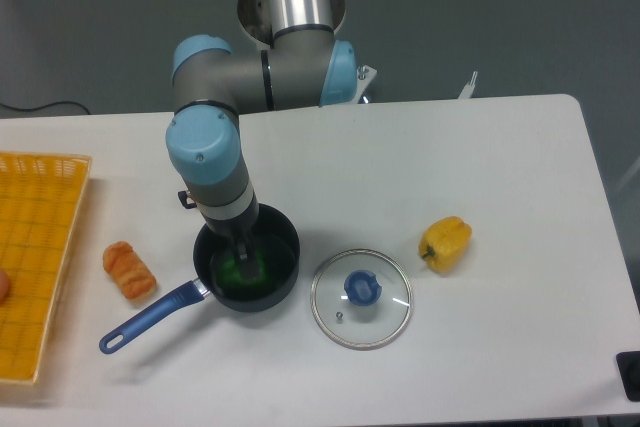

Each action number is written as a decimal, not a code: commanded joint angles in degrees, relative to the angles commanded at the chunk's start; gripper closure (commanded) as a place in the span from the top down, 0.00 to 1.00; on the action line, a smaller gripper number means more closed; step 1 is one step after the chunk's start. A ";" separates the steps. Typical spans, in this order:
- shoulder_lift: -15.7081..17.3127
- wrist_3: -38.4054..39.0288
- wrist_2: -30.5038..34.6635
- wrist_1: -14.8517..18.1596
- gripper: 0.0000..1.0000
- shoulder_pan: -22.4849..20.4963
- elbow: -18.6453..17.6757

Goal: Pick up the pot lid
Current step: 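Raise the gripper up out of the dark saucepan, then move the gripper over the glass lid's blue knob, then lower the gripper onto the blue knob and close on it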

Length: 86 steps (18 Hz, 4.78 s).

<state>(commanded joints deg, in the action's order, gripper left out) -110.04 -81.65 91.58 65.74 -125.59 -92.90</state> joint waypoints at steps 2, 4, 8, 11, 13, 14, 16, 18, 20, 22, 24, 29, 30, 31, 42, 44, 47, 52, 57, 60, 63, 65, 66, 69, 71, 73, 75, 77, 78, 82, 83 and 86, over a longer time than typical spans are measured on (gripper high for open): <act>0.35 -0.09 -0.09 0.08 1.00 0.00 0.26; 0.79 0.08 -0.96 -0.09 1.00 -0.53 0.79; 1.49 0.17 -1.41 -0.44 1.00 -1.32 0.00; 1.76 0.70 -1.41 -1.05 1.00 -2.02 -0.62; 1.76 0.53 -1.41 -2.37 1.00 -2.20 -0.97; 1.76 0.44 -1.41 -3.59 1.00 -2.72 -0.97; 1.76 -0.18 -1.23 -4.40 1.00 -3.69 -0.97; 1.58 -0.09 -0.79 -4.57 1.00 -4.22 -0.88; 1.41 -1.75 -0.44 -4.66 1.00 -4.48 -0.62; 1.14 -7.36 -0.35 -4.57 1.00 -5.09 -0.53; 0.62 -10.10 -0.26 -4.66 1.00 -6.15 -0.27; -1.84 -16.34 2.72 -5.62 1.00 -8.08 0.44; -2.72 -17.31 2.90 -5.80 1.00 -8.87 0.87; -3.77 -17.93 2.90 -5.98 1.00 -9.05 1.75; -9.75 -18.11 2.90 -10.02 1.00 -12.13 3.78; -10.46 -18.11 2.99 -10.11 1.00 -12.48 3.95; -10.81 -18.11 3.08 -10.02 1.00 -12.57 3.87; -11.34 -17.67 3.16 -9.93 1.00 -13.01 3.78; -11.95 -17.58 3.16 -9.85 0.99 -13.01 3.69; -12.13 -17.49 3.16 -9.93 0.98 -13.01 3.87; -12.57 -17.49 3.17 -9.93 0.97 -13.01 3.95; -12.57 -17.49 3.25 -9.85 0.89 -13.01 3.87; -12.57 -17.49 3.25 -9.76 0.89 -13.01 3.87; -12.66 -17.49 4.30 -9.76 0.89 -13.01 3.69; -12.74 -17.49 5.71 -9.76 0.89 -13.01 3.69; -12.74 -17.41 5.89 -9.67 0.89 -13.01 3.69; -12.74 -17.32 5.89 -9.76 0.89 -13.01 3.51; -12.74 -16.79 5.80 -9.84 0.89 -13.01 3.51; -12.83 -16.18 5.71 -9.85 0.89 -13.01 3.43; -13.01 -15.12 5.45 -9.93 0.90 -12.83 3.51; -13.01 -14.86 5.45 -9.93 0.90 -12.83 3.51; -13.27 -14.68 5.45 -9.93 0.90 -12.75 3.69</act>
<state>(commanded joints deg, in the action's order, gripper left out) -123.31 -96.33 97.03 55.81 -138.34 -89.21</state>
